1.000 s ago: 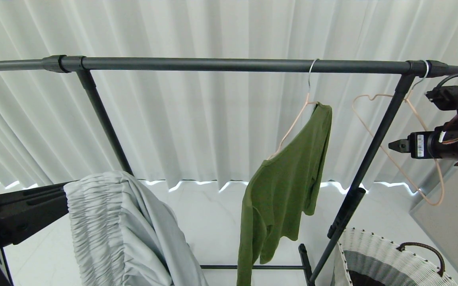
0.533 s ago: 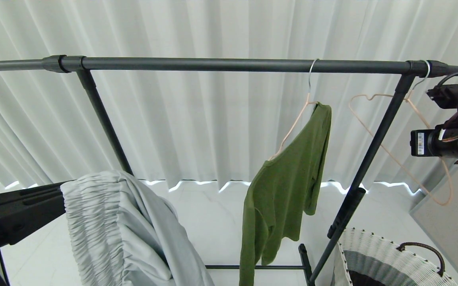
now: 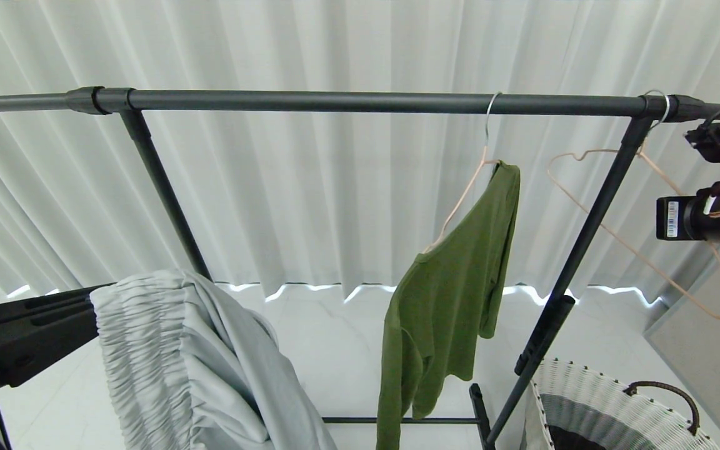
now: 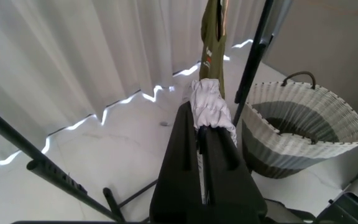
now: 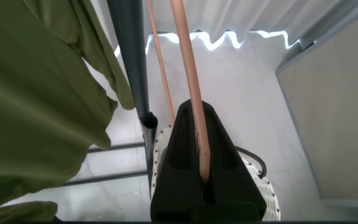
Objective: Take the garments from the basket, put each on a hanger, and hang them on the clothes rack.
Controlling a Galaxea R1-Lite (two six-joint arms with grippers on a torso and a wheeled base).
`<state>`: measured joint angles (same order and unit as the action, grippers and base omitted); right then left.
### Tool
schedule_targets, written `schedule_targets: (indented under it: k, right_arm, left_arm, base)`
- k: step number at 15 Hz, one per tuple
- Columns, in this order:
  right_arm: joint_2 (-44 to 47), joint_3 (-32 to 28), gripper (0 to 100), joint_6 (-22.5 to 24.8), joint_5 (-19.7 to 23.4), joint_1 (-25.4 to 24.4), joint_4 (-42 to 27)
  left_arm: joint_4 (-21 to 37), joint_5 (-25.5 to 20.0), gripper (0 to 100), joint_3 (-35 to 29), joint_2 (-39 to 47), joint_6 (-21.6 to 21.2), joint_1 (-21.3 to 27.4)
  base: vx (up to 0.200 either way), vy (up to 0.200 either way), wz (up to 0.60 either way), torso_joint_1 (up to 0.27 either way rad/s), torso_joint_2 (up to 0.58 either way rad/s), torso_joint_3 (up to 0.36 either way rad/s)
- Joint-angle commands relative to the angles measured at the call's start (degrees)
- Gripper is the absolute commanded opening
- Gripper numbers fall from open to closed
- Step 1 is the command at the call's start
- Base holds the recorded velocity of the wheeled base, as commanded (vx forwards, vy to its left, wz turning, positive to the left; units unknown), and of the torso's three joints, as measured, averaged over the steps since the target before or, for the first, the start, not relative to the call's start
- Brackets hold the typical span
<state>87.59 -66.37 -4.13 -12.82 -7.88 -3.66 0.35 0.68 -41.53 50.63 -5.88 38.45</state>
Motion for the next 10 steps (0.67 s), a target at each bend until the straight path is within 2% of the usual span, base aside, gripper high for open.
schedule_targets:
  k: [1,5,8,10]
  right_arm:
    - [-2.3,0.2,0,-0.3,0.0,0.0,0.1]
    - [-6.0,1.2,0,-0.5,-0.4,0.2,-0.4]
    - [-10.3,3.3,0,-0.5,-0.4,0.3,-0.6]
    - [-13.7,5.2,0,-0.4,-0.4,0.3,-1.5]
  left_arm:
    - [0.0,0.3,0,0.2,-0.3,-0.1,-0.2]
    - [-0.5,2.0,0,1.6,-0.9,-0.7,-0.6]
    - [-0.5,2.0,0,2.6,-1.8,-4.4,-4.6]
    - [-0.5,2.0,0,2.6,-2.1,-4.8,-7.2]
  base:
    - [0.000,0.000,0.00,0.000,0.00,0.000]
    - [0.000,0.000,0.00,0.000,0.00,0.000]
    - [0.000,0.000,0.00,0.000,0.00,0.000]
    - [0.000,0.000,0.00,0.000,0.00,0.000]
